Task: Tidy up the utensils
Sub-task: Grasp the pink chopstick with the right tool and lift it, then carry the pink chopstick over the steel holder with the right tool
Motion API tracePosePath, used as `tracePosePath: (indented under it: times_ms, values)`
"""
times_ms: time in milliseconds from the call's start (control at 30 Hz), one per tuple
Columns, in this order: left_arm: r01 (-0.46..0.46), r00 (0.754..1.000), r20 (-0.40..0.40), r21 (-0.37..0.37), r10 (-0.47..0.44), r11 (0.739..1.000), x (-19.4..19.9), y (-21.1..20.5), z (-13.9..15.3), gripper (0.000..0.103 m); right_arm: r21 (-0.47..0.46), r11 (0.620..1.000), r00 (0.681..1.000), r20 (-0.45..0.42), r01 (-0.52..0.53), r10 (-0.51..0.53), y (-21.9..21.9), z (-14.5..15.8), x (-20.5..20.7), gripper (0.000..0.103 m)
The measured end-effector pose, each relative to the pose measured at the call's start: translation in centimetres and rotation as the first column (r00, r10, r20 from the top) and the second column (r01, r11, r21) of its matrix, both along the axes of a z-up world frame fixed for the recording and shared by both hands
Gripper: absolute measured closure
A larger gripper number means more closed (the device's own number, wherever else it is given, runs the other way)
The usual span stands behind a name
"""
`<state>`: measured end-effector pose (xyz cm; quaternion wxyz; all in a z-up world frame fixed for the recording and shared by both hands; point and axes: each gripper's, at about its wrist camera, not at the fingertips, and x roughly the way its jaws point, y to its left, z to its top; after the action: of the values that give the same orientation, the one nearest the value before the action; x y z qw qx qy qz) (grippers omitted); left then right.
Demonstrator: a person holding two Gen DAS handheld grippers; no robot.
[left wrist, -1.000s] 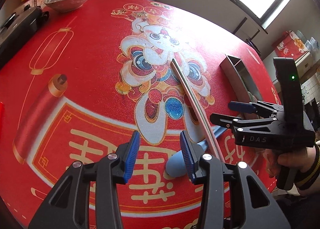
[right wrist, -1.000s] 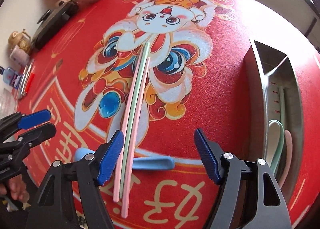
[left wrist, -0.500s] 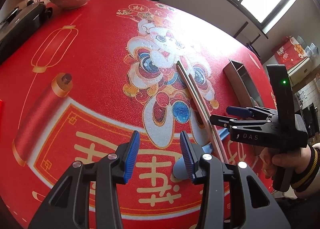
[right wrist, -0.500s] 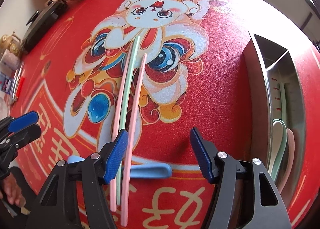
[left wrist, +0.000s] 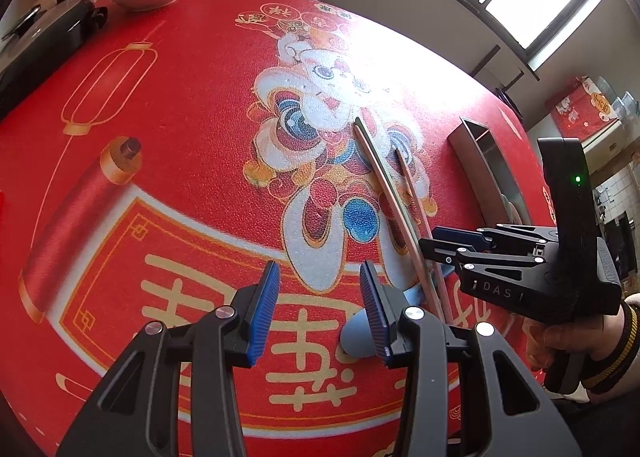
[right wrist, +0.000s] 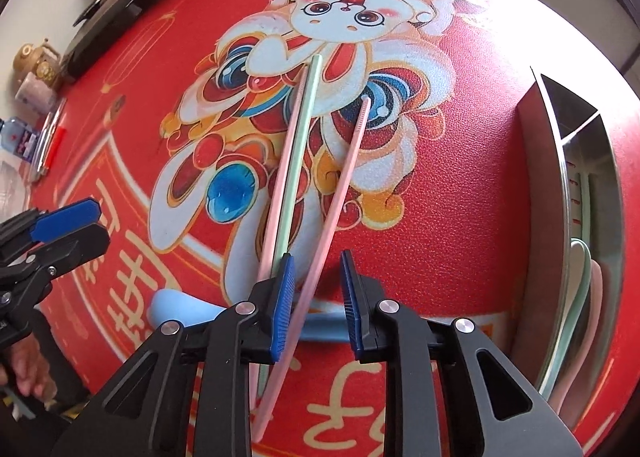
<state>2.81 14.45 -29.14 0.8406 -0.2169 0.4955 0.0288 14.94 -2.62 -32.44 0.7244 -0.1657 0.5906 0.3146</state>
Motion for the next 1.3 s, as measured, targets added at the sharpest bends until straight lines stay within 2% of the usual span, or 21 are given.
tracePosePath:
  times_ms: [33, 200, 533, 633, 867, 1067, 1133, 1167, 1200, 1300]
  values:
    - [-0.003, 1.0, -0.002, -0.002, 0.003, 1.0, 0.0, 0.0, 0.0, 0.063, 0.0, 1.0, 1.0, -0.002, 0.002, -0.002, 0.0, 0.0, 0.0, 0.081]
    - [-0.01, 1.0, -0.004, -0.007, 0.01, 1.0, 0.0, 0.1, -0.1, 0.063, 0.035, 0.999, 0.998, -0.058, 0.005, -0.003, -0.3, -0.1, -0.3, 0.096]
    - [-0.003, 1.0, -0.013, -0.023, 0.002, 1.0, 0.2, -0.3, -0.2, 0.063, 0.083, 0.996, 0.995, -0.097, 0.039, -0.031, -1.6, -0.4, -0.1, 0.097]
    - [0.005, 1.0, -0.013, -0.031, -0.006, 0.999, 0.5, -0.6, -0.1, 0.063, 0.174, 0.981, 0.99, -0.123, 0.084, -0.063, -2.9, 0.4, 0.3, 0.097]
    - [0.043, 0.999, -0.025, -0.068, -0.045, 0.997, 2.2, -2.5, -0.3, 0.064, 0.267, 0.957, 0.992, -0.074, 0.118, -0.101, -5.7, 3.2, 0.7, 0.097]
    - [0.084, 0.996, -0.033, -0.107, -0.088, 0.991, 3.9, -4.6, -0.6, 0.07, 0.314, 0.935, 0.986, -0.072, 0.166, -0.151, -8.7, 4.4, 0.9, 0.097]
    - [0.091, 0.995, -0.039, -0.124, -0.097, 0.988, 4.5, -5.2, -0.9, 0.075, 0.328, 0.928, 0.984, -0.065, 0.177, -0.164, -9.6, 4.8, 0.9, 0.097]
    - [0.091, 0.994, -0.045, -0.128, -0.098, 0.988, 4.8, -5.4, -1.1, 0.085, 0.334, 0.925, 0.984, -0.062, 0.179, -0.168, -9.8, 5.0, 0.9, 0.097]
    - [0.088, 0.994, -0.055, -0.129, -0.095, 0.988, 5.2, -5.6, -1.3, 0.091, 0.339, 0.923, 0.984, -0.059, 0.18, -0.17, -10.2, 5.1, 0.9, 0.097]
    - [0.05, 0.995, -0.076, -0.15, -0.062, 0.987, 6.2, -5.8, -2.0, 0.092, 0.346, 0.921, 0.984, -0.049, 0.178, -0.171, -11.0, 5.4, 0.8, 0.097]
